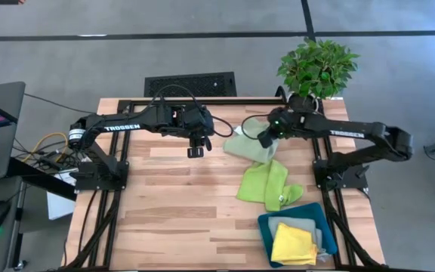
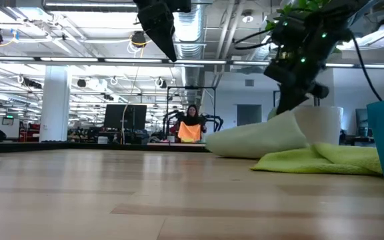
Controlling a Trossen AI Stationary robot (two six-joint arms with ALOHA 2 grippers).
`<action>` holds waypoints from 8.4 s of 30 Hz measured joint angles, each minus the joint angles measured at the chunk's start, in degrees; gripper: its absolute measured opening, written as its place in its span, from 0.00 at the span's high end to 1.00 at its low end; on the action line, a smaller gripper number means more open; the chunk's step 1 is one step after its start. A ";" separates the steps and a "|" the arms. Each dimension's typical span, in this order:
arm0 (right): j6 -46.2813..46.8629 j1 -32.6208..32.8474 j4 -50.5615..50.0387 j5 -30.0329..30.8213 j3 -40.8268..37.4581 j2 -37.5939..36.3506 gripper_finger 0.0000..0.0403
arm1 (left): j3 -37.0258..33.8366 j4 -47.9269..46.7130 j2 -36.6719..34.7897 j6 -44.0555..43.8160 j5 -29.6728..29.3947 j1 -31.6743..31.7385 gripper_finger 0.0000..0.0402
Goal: Fold microfiber towels
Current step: Fold the blue towel, then put the blue towel in the bin
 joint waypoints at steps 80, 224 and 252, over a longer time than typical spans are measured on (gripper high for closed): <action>-20.80 1.74 -10.70 1.73 12.17 26.68 0.52 | -0.02 -2.81 0.04 -2.34 0.28 0.13 0.59; 21.55 65.92 -52.62 -9.03 33.16 10.83 0.99 | -2.82 -0.85 0.54 -3.48 5.07 -1.00 0.59; 55.90 86.09 -21.24 -9.11 26.33 11.05 0.99 | -2.80 3.33 0.52 -0.74 17.75 -8.09 0.59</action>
